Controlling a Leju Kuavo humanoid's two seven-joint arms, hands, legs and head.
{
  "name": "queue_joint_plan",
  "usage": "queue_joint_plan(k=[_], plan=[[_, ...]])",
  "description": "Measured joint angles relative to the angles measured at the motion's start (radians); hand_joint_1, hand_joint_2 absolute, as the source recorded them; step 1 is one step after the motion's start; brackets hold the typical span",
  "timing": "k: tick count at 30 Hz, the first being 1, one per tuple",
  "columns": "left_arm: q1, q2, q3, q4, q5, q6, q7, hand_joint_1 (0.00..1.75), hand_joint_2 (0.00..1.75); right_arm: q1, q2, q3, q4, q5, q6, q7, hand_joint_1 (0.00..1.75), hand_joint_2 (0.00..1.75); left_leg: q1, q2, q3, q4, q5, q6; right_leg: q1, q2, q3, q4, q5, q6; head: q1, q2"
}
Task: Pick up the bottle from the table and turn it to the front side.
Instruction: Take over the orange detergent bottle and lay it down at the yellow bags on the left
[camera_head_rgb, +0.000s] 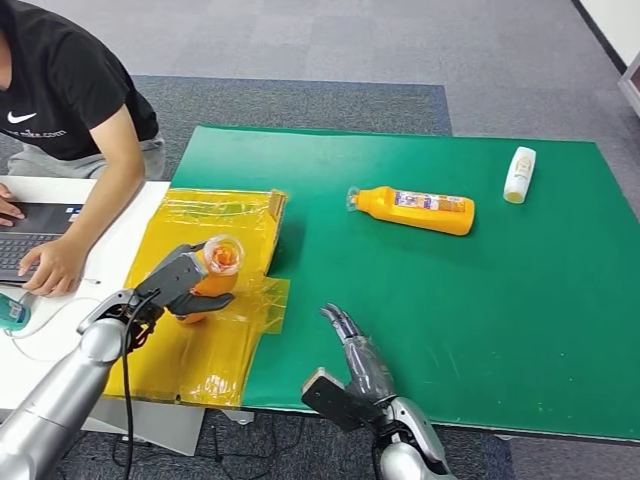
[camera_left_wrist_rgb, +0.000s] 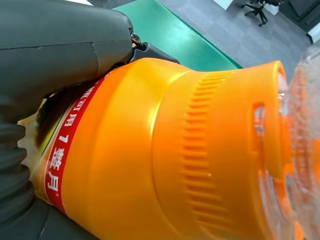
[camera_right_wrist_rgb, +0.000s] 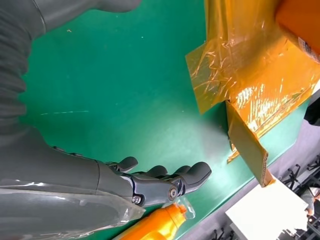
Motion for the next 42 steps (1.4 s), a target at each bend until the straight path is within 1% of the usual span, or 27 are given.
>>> queue_joint_plan(k=[15,42], plan=[[-0.045,-0.024,-0.036,0.067,-0.012,-0.002,0.000,1.75,1.75,-0.013,0.006,0.010,0.027,-0.014,0.005,0.000,0.00,1.75,0.000,-0.001,0.002,0.000,0.001,0.001,0.000,-0.003,0.005,0.000,0.000,0.000,0.000,0.000],[-0.080,-0.047,-0.046,0.129,-0.010,0.000,0.000,1.75,1.75,-0.033,0.014,0.027,0.058,-0.015,0.010,0.015,0.00,1.75,0.000,-0.001,0.006,0.000,0.001,0.001,0.000,-0.003,0.008,0.000,0.000,0.000,0.000,0.000]])
